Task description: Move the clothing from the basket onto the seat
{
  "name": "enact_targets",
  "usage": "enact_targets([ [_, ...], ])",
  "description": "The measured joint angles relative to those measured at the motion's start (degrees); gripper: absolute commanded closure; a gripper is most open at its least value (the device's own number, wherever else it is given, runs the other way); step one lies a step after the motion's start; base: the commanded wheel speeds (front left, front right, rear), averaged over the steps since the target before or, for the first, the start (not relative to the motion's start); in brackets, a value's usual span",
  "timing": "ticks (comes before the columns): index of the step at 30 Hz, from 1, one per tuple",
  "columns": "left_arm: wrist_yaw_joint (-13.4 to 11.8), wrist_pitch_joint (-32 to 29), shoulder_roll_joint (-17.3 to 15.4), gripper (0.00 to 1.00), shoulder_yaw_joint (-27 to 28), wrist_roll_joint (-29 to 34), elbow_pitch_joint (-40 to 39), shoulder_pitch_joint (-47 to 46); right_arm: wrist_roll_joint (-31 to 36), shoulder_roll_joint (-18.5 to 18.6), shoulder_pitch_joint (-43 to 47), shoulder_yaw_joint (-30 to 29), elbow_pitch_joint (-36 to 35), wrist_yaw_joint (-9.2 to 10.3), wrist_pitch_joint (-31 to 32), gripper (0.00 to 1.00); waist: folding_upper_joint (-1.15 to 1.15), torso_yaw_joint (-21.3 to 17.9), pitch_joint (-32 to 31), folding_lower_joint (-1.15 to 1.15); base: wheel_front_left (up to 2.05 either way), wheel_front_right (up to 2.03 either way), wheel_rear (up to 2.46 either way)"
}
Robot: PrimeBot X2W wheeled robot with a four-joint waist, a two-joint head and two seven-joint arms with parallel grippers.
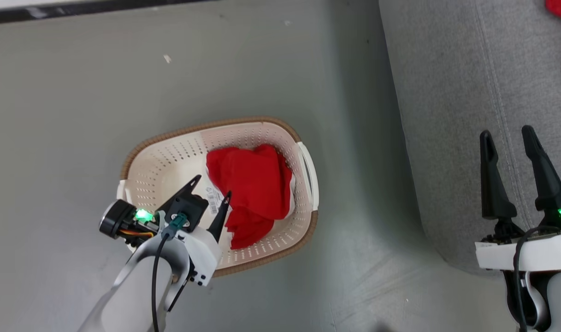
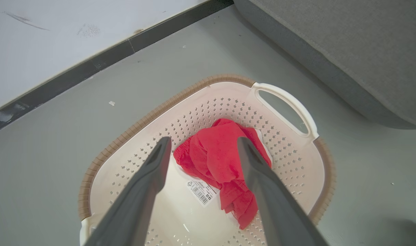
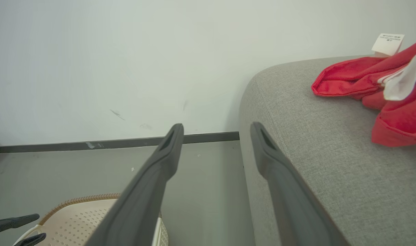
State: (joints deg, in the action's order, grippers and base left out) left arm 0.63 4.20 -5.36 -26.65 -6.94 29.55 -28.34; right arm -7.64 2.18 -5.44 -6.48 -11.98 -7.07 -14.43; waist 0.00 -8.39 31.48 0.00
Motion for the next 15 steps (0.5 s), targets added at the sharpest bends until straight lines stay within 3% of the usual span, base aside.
enact_targets([
  [15, -0.1, 1.5, -0.6, 0.00, -0.5, 2.6, 5.0, -5.6, -2.1, 0.0, -6.7, 1.6, -0.2, 0.00, 0.0, 0.00, 0.00, -3.6, 9.1, 0.00, 0.00, 0.00, 0.00],
])
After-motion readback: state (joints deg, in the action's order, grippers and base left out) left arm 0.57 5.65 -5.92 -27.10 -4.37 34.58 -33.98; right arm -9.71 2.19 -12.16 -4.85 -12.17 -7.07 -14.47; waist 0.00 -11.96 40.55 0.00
